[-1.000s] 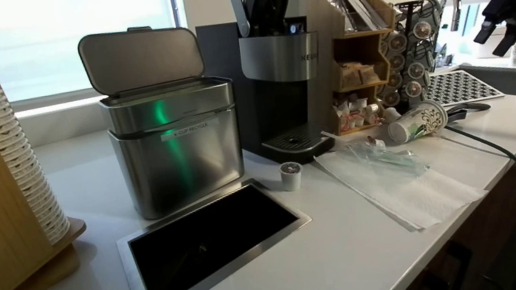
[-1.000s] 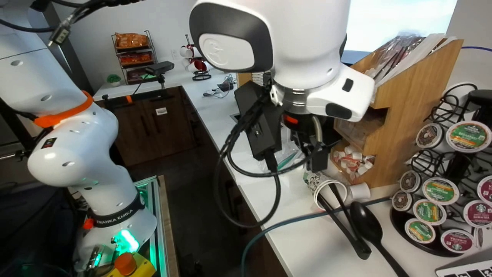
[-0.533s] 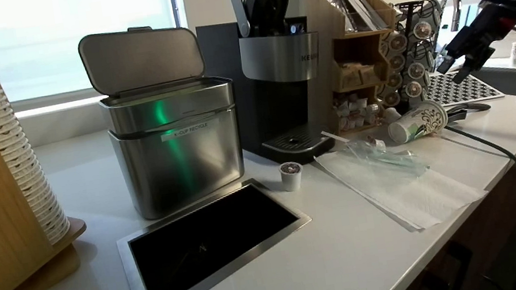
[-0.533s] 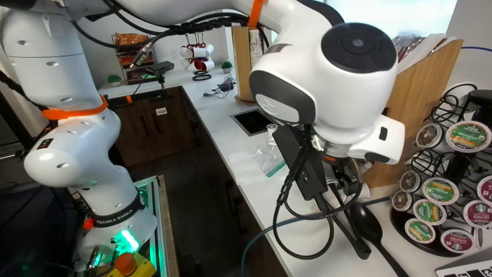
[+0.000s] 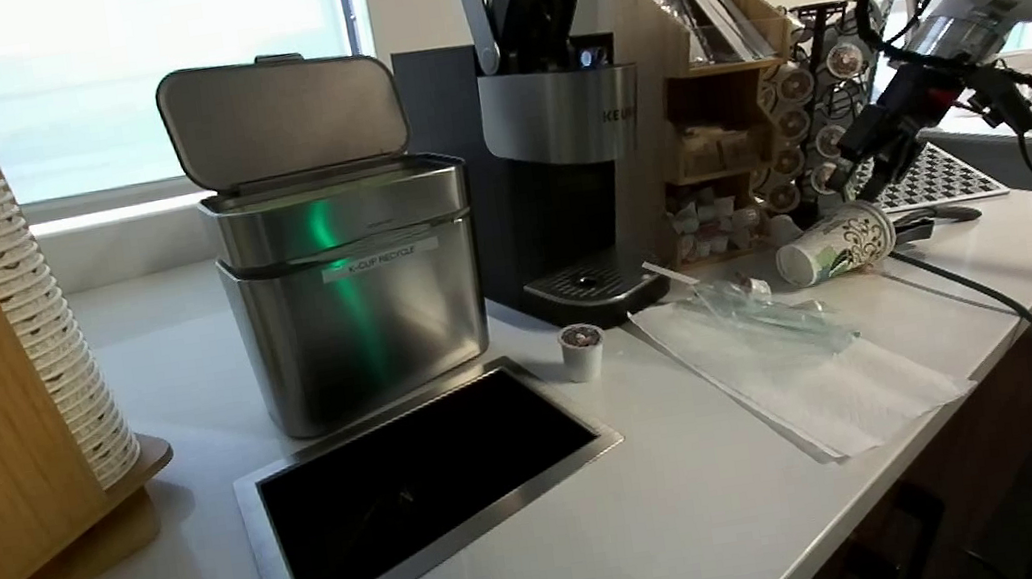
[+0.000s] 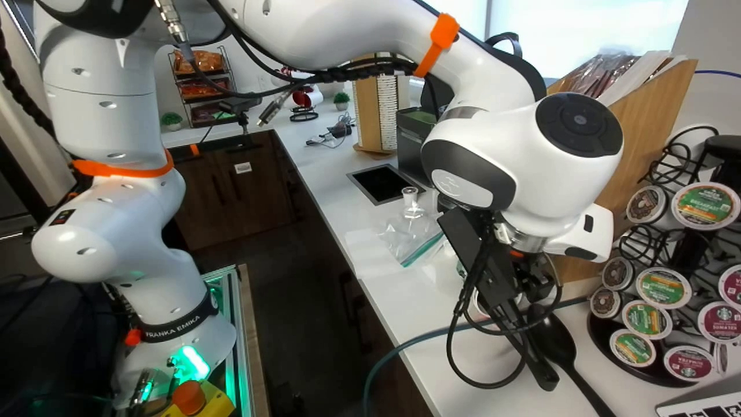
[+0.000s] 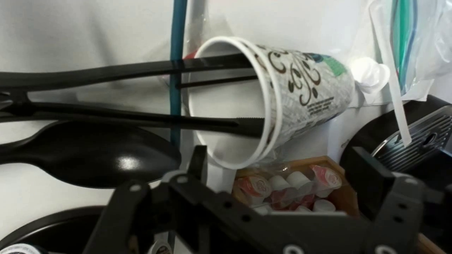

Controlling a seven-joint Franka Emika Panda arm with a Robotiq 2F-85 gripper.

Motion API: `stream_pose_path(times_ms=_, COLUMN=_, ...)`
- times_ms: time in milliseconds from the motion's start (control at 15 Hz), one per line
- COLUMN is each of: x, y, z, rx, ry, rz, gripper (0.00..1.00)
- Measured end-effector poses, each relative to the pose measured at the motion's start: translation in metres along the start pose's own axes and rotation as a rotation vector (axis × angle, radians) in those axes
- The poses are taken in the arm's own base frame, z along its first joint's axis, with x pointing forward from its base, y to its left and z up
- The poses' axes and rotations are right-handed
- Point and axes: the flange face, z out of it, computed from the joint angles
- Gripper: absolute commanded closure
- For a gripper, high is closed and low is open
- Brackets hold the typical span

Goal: Place the two coffee cups upright.

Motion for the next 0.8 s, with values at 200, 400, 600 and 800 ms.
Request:
stream_pose_path(times_ms=200, x=-0.008, y=-0.003, z=0.009, rx=0.003, ry=-0.035, rz=0.003, gripper=0.0)
stream_pose_path(times_ms=400, x=-0.022, y=-0.009, z=0.022, rx=0.011, ry=-0.08, rz=0.024, gripper=0.26)
stream_pose_path(times_ms=600, x=-0.031, y=-0.016, z=0.03, rx=0.046, ry=-0.074, rz=0.049, gripper=0.51)
stream_pose_path(times_ms=800, x=-0.031, y=-0.022, z=0.037, rx=0.126, ry=0.01, rz=0.065, gripper=0.74)
